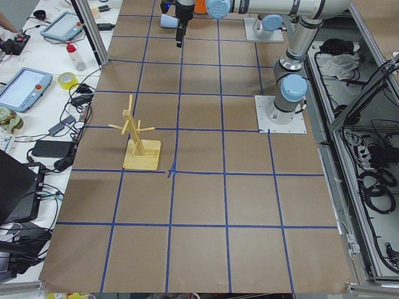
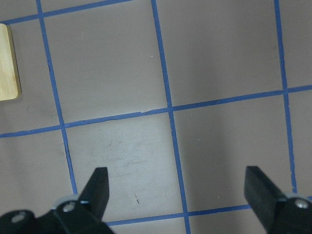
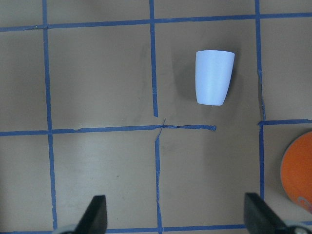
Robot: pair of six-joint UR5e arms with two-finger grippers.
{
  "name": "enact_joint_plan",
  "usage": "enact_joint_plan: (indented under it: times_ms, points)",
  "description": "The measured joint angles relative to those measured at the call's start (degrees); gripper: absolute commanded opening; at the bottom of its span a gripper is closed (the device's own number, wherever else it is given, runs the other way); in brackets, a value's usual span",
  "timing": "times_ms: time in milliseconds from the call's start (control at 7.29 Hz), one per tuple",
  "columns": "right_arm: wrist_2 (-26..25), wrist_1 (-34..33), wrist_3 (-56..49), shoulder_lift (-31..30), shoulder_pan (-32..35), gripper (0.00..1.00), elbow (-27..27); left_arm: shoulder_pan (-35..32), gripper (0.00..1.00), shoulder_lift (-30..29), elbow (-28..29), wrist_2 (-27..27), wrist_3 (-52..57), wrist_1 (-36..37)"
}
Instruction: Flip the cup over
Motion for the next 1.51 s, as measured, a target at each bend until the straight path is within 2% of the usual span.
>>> enact_joint_plan:
  times_ms: [412, 686, 961, 1098, 1373, 1510]
  points:
    - [-0.11, -0.37, -0.72, 0.58, -0.75, 1.0, -0.26, 0.0, 1.0, 0.1, -0.48, 0.0, 0.0, 0.3]
    - [0.4, -1.52, -2.93, 4.01, -4.72, 1.0, -0.92, 0.01, 1.0, 0.16, -0.53, 0.0, 0.0, 0.38]
    - [0.27, -5.23, -6.09, 9.05, -8.18, 1.0, 1.06, 0.01, 1.0, 0.17, -0.56, 0.0, 0.0, 0.36]
    - [0.21, -10.29, -7.83, 11.64, -8.85, 1.0, 4.03, -0.03, 1.0, 0.18, -0.59, 0.0, 0.0, 0.38]
    - [0.41, -27.0, -10.7, 16.38, -10.01, 1.0, 13.13, -0.02, 1.0, 0.17, -0.62, 0.0, 0.0, 0.4]
    - [0.69, -33.21, -10.81, 18.87, -10.24, 0.99, 15.97, 0.01, 1.0, 0.17, -0.62, 0.0, 0.0, 0.4]
